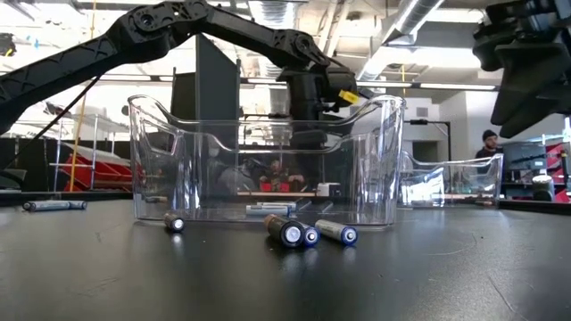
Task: Sort batteries
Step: Put the black battery into the top transparent bin
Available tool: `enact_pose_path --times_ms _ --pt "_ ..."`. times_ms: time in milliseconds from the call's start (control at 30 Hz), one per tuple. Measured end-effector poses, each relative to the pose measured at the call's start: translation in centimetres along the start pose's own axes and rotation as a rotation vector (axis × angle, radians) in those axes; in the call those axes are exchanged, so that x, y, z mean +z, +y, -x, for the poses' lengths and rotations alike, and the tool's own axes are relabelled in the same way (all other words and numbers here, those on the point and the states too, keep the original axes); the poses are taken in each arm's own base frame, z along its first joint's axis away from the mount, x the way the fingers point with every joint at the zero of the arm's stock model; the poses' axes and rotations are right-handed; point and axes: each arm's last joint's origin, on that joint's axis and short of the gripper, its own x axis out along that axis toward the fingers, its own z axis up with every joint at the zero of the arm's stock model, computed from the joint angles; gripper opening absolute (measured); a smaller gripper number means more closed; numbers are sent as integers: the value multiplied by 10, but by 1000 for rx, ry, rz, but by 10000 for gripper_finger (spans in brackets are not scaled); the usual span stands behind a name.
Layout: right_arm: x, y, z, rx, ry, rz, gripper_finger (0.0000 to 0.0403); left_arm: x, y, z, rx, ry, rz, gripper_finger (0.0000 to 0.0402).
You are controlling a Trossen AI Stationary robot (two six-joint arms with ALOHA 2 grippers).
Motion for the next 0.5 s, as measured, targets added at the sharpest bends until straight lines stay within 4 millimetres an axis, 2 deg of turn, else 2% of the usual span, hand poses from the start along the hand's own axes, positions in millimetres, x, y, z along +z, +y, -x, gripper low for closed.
enact_pose_path --times_ms 200,400,500 --pt "6 0 -2 -1 -17 -13 127 -9 -3 0 -2 108 -7 54" --pt "11 3 -4 24 -34 -15 127 -9 -3 1 1 111 -37 56" --pt "12 4 -4 32 -39 -22 127 -8 -5 1 -2 110 -60 70"
